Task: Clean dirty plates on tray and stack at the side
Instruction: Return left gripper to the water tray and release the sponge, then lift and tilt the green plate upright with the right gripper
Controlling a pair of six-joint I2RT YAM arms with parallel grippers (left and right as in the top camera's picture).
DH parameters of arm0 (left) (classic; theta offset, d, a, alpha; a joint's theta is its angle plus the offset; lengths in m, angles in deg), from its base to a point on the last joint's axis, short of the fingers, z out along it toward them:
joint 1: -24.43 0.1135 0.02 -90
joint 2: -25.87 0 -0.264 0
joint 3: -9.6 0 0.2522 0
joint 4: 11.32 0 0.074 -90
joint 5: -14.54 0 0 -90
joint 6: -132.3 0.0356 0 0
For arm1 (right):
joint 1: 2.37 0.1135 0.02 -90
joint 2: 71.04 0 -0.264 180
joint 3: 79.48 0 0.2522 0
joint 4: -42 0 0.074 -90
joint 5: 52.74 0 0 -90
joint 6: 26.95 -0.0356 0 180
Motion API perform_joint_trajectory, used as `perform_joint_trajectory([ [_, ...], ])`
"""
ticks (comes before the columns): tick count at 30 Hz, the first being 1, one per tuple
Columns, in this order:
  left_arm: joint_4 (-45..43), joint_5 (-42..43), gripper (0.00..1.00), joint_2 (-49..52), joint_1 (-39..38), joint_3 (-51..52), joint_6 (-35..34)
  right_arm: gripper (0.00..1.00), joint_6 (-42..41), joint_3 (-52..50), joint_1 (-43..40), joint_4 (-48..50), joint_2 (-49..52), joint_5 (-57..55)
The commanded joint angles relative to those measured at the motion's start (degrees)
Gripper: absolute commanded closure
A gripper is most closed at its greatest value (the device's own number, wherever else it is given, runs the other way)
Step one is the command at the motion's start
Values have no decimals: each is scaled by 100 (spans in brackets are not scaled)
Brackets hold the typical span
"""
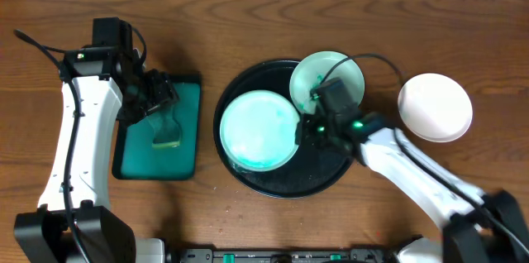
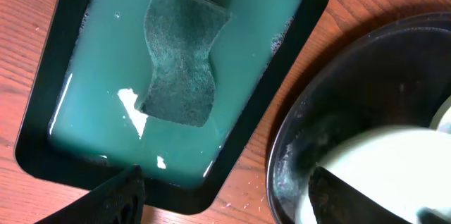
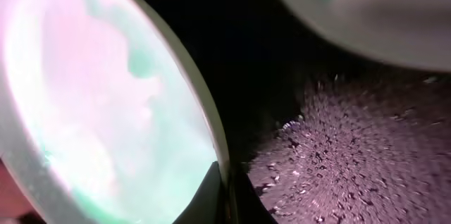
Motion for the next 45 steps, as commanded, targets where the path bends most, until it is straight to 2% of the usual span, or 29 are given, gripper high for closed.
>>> perform_joint_trajectory([
  [1,44,26,25,-63,-7,-68,-7,99,-348,17,-258,-72,-413,326],
  [9,87,26,25,-63,-7,-68,-4,99,-1113,17,-1123,-693,-660,1565],
  [18,107,28,25,-63,-7,-68,-4,99,-315,15,-1469,-2009,-660,2708],
  [20,107,28,25,-63,-7,-68,-4,98,-101,13,-1471,-2319,-660,2474],
  [23,131,28,25,-63,-7,-68,-4,98,-46,13,-1471,-2855,-660,1541],
  [29,144,26,25,-63,-7,-68,-4,98,341,13,-1471,-3307,-660,-66],
  [33,140,26,25,-63,-7,-68,-4,99,922,13,-1355,-2828,-660,-885],
  [36,118,26,25,-63,-7,-68,-4,99,1051,13,-1165,-2201,-660,-1344],
  [45,103,24,25,-63,-7,-68,-4,99,1624,13,-634,-452,-660,-1814],
])
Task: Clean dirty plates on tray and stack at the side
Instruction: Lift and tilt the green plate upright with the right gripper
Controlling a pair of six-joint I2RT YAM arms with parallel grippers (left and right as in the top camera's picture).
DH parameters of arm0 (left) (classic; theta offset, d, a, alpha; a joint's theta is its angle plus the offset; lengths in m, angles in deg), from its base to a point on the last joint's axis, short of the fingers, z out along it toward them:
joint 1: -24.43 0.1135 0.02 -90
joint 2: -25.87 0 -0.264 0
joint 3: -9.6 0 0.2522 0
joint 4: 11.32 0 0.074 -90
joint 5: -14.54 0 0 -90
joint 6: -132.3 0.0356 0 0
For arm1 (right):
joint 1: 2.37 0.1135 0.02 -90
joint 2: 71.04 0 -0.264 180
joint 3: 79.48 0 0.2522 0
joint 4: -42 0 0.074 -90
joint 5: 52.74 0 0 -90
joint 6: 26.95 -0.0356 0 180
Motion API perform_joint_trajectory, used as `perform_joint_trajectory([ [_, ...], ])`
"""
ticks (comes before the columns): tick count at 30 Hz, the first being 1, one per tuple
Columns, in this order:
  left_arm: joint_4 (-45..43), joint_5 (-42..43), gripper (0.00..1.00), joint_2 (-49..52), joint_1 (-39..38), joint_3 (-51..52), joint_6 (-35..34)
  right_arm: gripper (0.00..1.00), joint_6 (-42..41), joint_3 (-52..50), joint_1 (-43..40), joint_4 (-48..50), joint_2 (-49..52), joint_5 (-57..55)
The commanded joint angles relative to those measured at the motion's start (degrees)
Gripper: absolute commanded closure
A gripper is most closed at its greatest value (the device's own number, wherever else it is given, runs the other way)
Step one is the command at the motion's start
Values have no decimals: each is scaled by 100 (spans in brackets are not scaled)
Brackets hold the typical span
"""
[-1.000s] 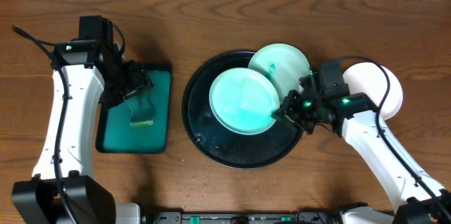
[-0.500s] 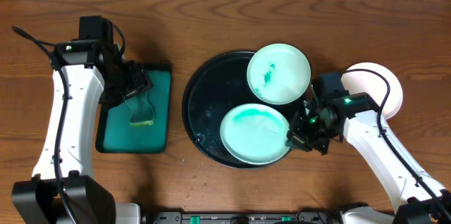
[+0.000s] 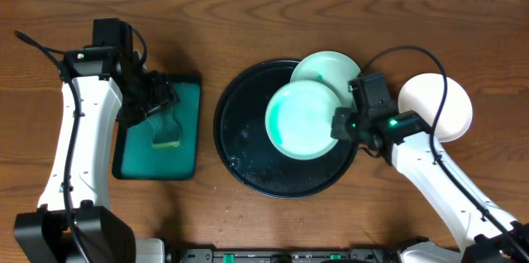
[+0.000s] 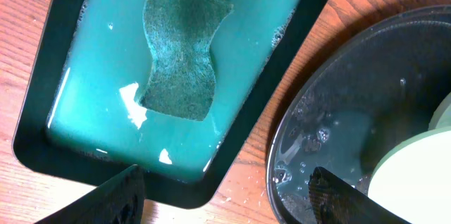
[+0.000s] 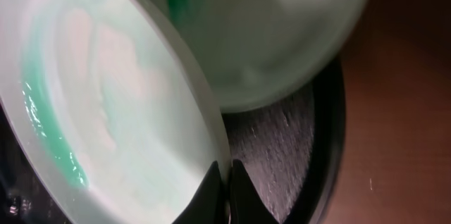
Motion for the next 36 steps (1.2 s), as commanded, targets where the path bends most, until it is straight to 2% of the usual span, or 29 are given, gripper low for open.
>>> perform_joint_trajectory([
  [1,13,-11,25,-63,-7,-68,-4,99,479,17,203,363,-76,-308],
  [6,15,-11,25,-63,-7,-68,-4,99,881,35,330,831,-76,-310],
  [14,15,-11,25,-63,-7,-68,-4,99,2081,269,522,1187,-76,-481],
  [26,15,-11,25,-63,-7,-68,-4,99,3626,1182,1099,1145,-76,-1709],
  [31,15,-11,25,-63,-7,-68,-2,99,4603,1333,1502,1132,-76,-2463],
  [36,11,-11,25,-63,-7,-68,-4,99,5198,1333,1991,1132,-76,-3497],
])
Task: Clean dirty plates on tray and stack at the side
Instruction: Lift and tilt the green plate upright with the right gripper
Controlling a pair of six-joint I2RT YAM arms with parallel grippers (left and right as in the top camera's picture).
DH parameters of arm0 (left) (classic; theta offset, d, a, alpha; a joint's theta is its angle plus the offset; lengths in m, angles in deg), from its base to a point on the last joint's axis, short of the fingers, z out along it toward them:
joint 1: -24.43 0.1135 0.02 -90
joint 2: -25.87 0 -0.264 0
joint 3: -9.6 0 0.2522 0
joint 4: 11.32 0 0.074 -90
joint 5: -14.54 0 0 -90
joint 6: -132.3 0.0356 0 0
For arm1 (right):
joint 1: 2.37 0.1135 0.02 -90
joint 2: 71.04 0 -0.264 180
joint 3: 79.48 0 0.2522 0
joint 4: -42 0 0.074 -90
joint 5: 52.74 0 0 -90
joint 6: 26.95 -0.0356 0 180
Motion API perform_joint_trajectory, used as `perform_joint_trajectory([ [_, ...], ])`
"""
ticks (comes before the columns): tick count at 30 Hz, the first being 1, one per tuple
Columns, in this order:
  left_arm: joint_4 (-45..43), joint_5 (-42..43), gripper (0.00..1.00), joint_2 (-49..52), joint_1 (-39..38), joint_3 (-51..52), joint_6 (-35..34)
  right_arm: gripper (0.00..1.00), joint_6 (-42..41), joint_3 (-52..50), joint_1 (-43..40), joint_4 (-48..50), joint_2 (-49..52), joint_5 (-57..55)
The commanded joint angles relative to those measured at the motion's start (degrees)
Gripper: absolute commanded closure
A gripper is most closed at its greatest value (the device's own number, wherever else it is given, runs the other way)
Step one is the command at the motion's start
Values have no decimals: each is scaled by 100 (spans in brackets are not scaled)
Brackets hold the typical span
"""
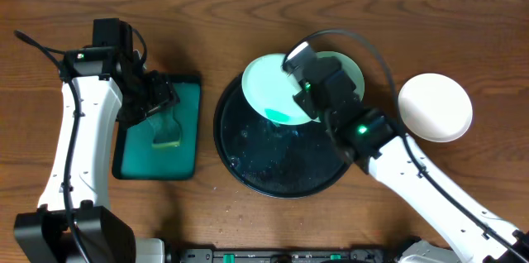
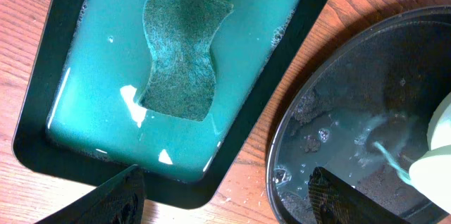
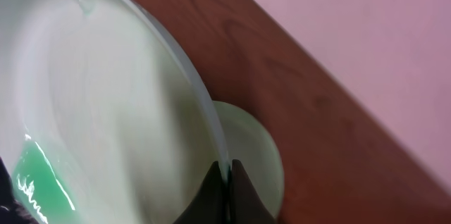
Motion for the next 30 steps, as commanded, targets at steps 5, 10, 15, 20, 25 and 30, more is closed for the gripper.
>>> perform_joint_trajectory([
  [5,13,-13,25,-63,-7,-68,-2,99,1386,120,793,212,-76,-2155],
  [10,13,-13,25,-63,-7,-68,-2,99,2430,120,1613,713,-76,-3294],
  [15,13,-15,25,-63,-7,-68,-2,99,3373,120,2365,1121,-76,-4127],
  [20,13,-15,25,-63,-7,-68,0,99,3965,120,2833,1156,-74,-4734],
  [25,13,-17,25,-63,-7,-68,-2,99,4229,120,3025,1156,-74,-5143],
  [30,13,-17,25,-63,-7,-68,-2,99,4232,120,3060,1158,-74,-5307],
])
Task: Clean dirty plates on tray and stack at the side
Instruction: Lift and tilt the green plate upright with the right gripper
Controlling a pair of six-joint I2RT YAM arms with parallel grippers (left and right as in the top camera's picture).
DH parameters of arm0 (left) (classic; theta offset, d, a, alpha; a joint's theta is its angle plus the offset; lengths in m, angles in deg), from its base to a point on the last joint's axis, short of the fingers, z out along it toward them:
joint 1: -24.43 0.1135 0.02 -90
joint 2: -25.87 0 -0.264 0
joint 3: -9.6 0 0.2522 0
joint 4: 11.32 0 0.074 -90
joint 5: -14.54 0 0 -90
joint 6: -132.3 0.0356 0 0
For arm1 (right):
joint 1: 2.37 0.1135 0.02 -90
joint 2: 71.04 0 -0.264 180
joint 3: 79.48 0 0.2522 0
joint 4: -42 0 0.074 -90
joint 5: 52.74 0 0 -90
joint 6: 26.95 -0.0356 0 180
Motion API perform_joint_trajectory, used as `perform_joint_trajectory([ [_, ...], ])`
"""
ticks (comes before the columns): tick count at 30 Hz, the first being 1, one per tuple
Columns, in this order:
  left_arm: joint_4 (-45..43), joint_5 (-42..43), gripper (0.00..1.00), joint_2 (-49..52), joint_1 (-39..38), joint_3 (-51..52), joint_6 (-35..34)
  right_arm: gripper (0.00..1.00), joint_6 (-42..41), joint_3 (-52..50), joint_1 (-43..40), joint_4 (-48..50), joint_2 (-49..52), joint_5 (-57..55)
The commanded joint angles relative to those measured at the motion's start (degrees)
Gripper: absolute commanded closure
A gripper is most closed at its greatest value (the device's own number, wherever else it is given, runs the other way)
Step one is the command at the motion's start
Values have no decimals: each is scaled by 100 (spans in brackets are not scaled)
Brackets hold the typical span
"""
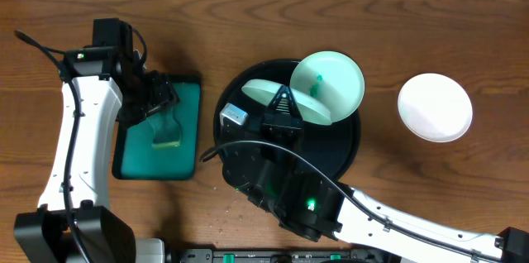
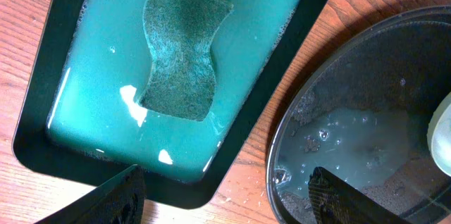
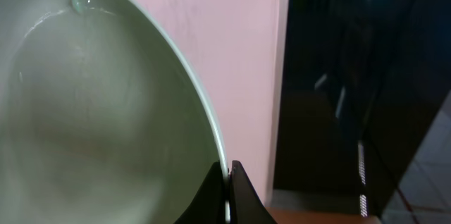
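My right gripper (image 3: 227, 176) is shut on the rim of a pale green plate (image 3: 106, 111). It holds the plate tipped steeply, high above the round black tray (image 1: 240, 172). Overhead, that plate (image 1: 307, 109) shows nearly edge-on in front of the raised right gripper (image 1: 281, 104). A second green plate (image 1: 335, 81) rests on the tray's far right rim. A white plate (image 1: 435, 107) lies on the table to the right. My left gripper (image 2: 225, 199) hangs open above the near edge of the basin, holding nothing.
A black rectangular basin (image 2: 42, 122) of teal soapy water holds a green sponge (image 2: 182, 58). It sits left of the tray (image 2: 282, 146), with a strip of bare wood between them. Cloudy water pools on the tray floor. The raised right arm hides much of the tray overhead.
The right gripper has lifted the plate higher and tipped it almost upright. The green liquid is gone from the plate, and the tray's puddle is larger. The left arm has not moved.
The green plate lay full of green water on the tray's left, the right gripper shut on its rim. Then it was at the tray's right, overlapping the second plate. Then it was raised and tilted, water running off. Now it stands near vertical, drained.
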Motion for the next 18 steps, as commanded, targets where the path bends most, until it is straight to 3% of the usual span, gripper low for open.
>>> perform_joint_trajectory([
  [1,15,-17,25,-63,-7,-68,0,99,136,116,94,15,-74,-415],
  [3,15,-31,25,-63,-7,-68,0,99,122,116,162,15,-74,-411],
  [6,11,-35,25,-63,-7,-68,0,99,-549,107,-44,-37,-44,321],
  [9,50,-35,25,-63,-7,-68,2,99,-20,114,157,573,109,-603],
  [12,31,-52,25,-63,-7,-68,0,99,-455,111,125,448,125,72],
  [15,66,-57,25,-63,-7,-68,7,99,-337,114,229,780,236,-636],
  [18,57,-72,25,-63,-7,-68,20,99,-761,111,142,352,249,-179],
])
